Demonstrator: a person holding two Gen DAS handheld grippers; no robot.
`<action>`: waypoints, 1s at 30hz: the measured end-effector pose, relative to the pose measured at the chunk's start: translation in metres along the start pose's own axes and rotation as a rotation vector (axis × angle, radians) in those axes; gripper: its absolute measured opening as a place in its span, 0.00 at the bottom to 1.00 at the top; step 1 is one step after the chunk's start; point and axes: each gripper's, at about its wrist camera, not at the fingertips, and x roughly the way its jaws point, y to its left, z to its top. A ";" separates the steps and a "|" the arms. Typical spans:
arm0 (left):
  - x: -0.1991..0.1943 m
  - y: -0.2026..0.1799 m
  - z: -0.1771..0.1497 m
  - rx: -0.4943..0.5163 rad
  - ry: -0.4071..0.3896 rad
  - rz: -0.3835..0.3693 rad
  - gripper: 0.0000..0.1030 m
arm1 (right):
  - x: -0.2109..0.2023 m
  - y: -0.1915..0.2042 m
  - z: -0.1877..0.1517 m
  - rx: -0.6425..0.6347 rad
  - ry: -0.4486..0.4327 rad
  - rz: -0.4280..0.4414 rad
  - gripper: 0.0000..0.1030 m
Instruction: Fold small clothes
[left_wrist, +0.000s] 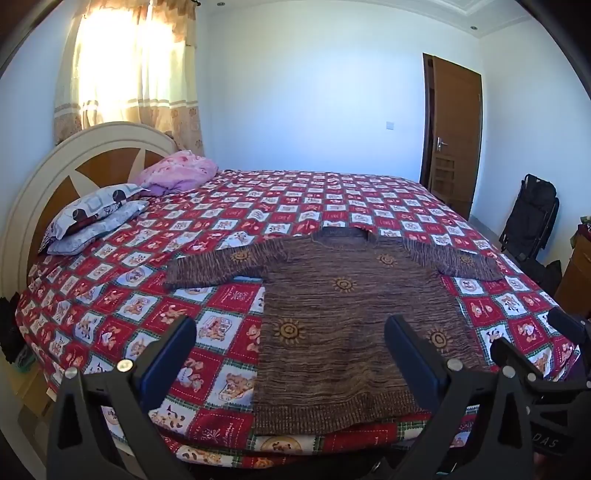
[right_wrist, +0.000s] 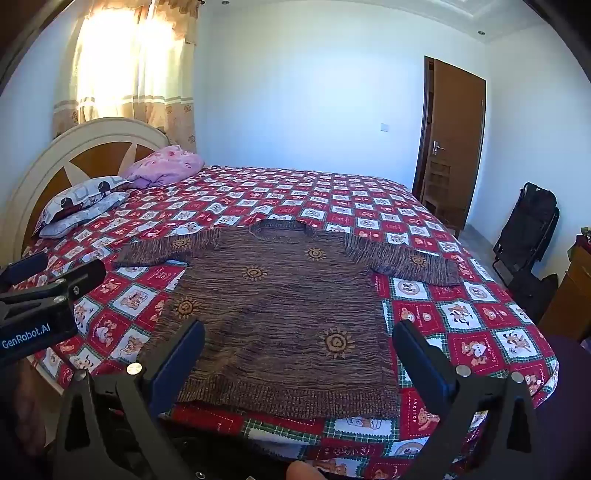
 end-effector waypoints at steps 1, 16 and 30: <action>0.002 -0.001 0.000 0.004 0.024 0.000 1.00 | 0.000 0.000 0.000 0.000 -0.002 0.001 0.99; 0.005 0.007 -0.002 -0.023 0.012 -0.001 1.00 | 0.001 0.001 -0.002 0.001 0.005 0.004 0.99; 0.005 0.010 -0.004 -0.028 0.014 0.000 1.00 | 0.003 0.002 -0.003 0.007 0.011 0.007 0.99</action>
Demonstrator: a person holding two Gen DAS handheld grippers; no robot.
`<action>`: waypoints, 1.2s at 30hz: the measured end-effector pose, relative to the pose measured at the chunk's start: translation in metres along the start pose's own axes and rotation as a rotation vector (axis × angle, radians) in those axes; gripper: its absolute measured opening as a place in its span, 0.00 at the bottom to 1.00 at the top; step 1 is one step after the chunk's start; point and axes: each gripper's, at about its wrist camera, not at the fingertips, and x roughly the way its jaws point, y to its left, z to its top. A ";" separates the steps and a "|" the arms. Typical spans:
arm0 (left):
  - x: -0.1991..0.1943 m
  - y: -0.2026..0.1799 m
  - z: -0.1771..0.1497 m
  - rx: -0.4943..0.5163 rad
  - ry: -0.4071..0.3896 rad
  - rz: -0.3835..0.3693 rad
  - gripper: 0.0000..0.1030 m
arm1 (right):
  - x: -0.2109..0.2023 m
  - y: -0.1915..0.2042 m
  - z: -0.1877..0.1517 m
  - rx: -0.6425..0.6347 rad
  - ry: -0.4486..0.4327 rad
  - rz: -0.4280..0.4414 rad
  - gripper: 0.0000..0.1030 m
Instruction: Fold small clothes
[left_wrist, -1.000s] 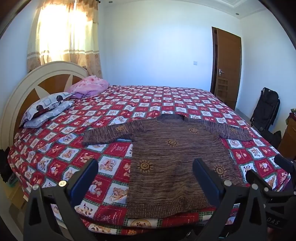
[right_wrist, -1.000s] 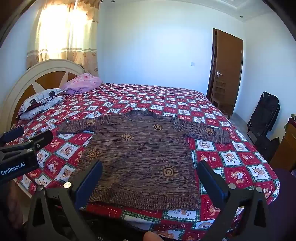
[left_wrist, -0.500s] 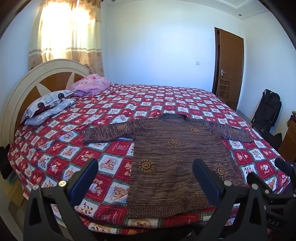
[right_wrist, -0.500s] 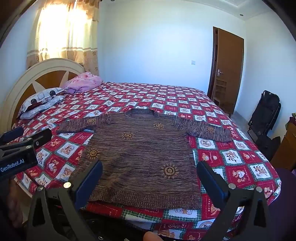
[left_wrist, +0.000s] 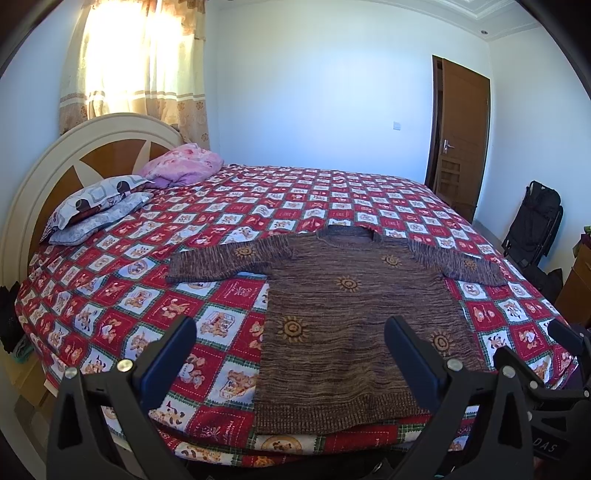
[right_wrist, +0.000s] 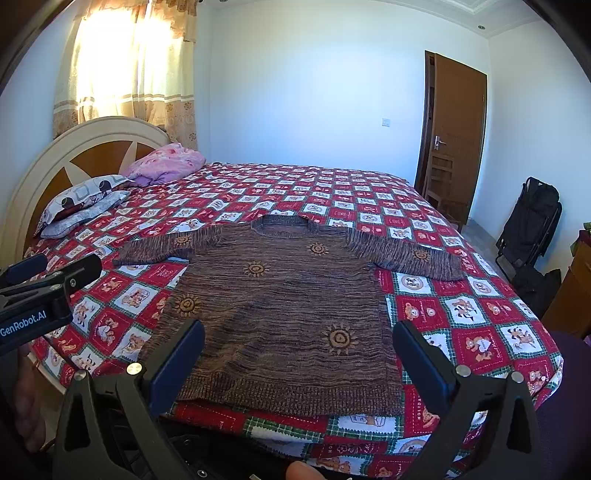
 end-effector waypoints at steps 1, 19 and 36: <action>0.000 0.000 0.000 0.000 0.000 0.000 1.00 | 0.000 0.000 0.000 0.000 0.000 0.000 0.99; 0.001 0.000 -0.004 0.001 0.009 -0.002 1.00 | 0.003 0.003 -0.004 0.003 0.009 0.004 0.99; 0.002 -0.001 -0.006 -0.001 0.014 -0.003 1.00 | 0.004 0.004 -0.005 0.006 0.015 0.007 0.99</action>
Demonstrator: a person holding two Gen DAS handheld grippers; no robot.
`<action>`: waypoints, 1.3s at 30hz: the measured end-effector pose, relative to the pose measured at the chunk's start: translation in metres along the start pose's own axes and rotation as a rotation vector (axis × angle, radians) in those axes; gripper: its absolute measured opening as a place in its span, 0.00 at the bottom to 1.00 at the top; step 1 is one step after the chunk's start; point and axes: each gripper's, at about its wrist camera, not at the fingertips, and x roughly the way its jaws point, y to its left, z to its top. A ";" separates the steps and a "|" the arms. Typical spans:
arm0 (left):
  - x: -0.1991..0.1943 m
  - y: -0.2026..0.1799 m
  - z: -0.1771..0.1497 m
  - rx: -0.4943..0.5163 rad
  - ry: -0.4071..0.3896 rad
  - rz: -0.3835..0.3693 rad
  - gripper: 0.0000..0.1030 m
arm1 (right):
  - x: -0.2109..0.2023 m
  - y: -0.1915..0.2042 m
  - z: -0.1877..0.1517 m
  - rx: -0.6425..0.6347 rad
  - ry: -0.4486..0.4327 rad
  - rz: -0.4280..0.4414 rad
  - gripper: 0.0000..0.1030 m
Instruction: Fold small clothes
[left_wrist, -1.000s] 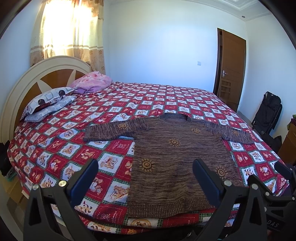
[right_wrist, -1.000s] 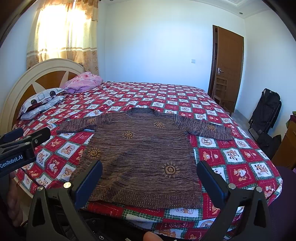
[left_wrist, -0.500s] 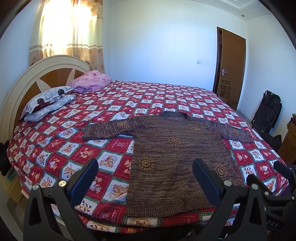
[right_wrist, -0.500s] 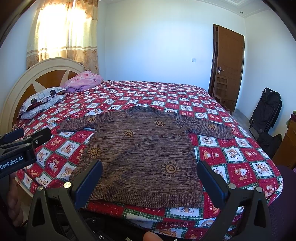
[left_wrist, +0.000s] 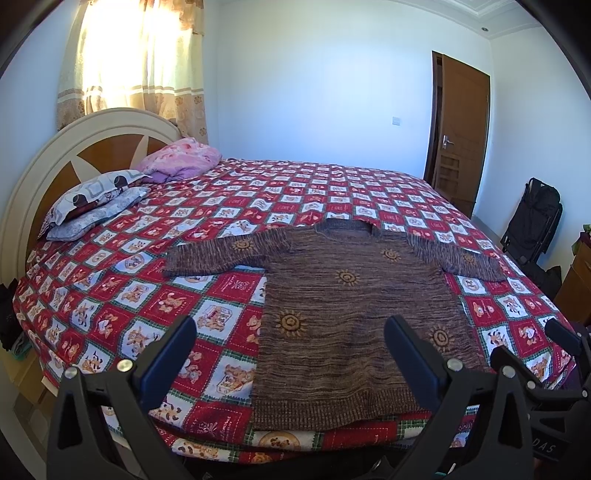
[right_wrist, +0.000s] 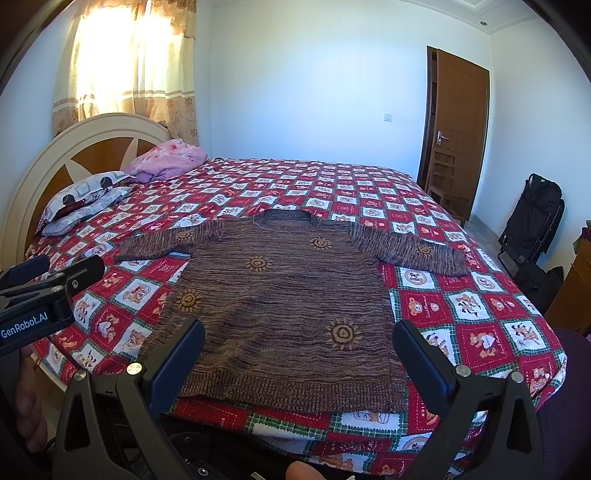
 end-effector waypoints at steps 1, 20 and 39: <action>0.000 0.000 0.000 -0.001 0.000 0.000 1.00 | 0.000 0.000 0.000 0.000 0.000 0.000 0.99; 0.002 -0.004 -0.006 -0.001 0.007 -0.001 1.00 | 0.002 0.005 -0.005 -0.002 0.012 0.006 0.99; 0.056 -0.003 0.000 0.069 0.131 -0.030 1.00 | 0.069 -0.020 -0.005 -0.011 0.091 -0.011 0.99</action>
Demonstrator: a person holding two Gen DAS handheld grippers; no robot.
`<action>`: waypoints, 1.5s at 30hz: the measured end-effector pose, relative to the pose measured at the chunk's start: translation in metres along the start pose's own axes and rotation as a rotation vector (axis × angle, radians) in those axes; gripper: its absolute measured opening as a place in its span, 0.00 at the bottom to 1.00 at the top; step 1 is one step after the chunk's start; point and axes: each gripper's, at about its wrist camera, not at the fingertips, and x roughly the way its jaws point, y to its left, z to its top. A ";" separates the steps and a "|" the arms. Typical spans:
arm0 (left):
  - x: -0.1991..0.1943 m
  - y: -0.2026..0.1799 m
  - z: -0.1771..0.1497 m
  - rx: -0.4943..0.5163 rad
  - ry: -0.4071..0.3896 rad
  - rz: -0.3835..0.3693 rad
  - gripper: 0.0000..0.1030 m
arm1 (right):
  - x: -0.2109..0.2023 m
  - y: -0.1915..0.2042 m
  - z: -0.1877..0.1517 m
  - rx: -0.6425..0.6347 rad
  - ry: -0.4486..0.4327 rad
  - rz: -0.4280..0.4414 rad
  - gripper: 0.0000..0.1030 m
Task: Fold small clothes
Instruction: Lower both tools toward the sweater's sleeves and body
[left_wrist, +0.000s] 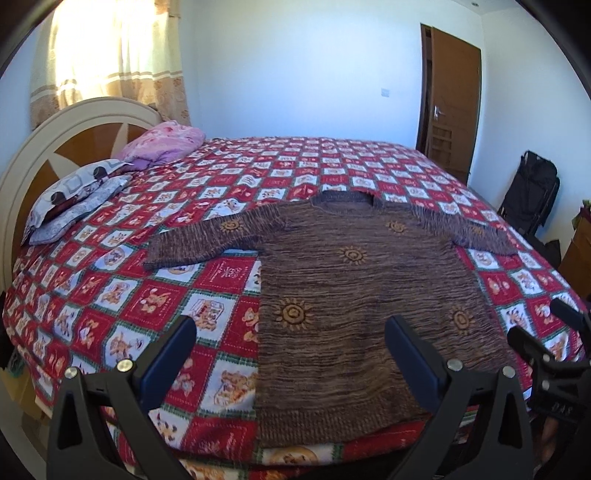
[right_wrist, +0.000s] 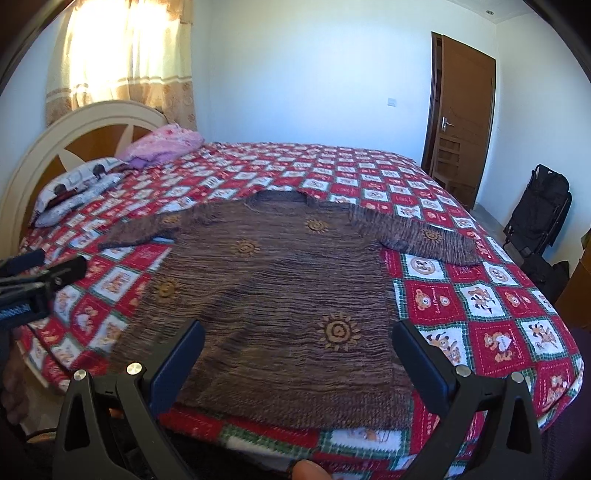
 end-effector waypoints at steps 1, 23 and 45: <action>0.006 0.002 0.003 0.006 0.014 -0.004 1.00 | 0.007 -0.002 0.001 -0.002 0.009 -0.005 0.99; 0.125 -0.031 0.070 0.204 0.028 0.057 1.00 | 0.137 -0.078 0.050 -0.002 0.079 -0.146 0.99; 0.260 -0.064 0.107 0.207 0.093 0.141 1.00 | 0.240 -0.214 0.087 0.126 0.168 -0.316 0.99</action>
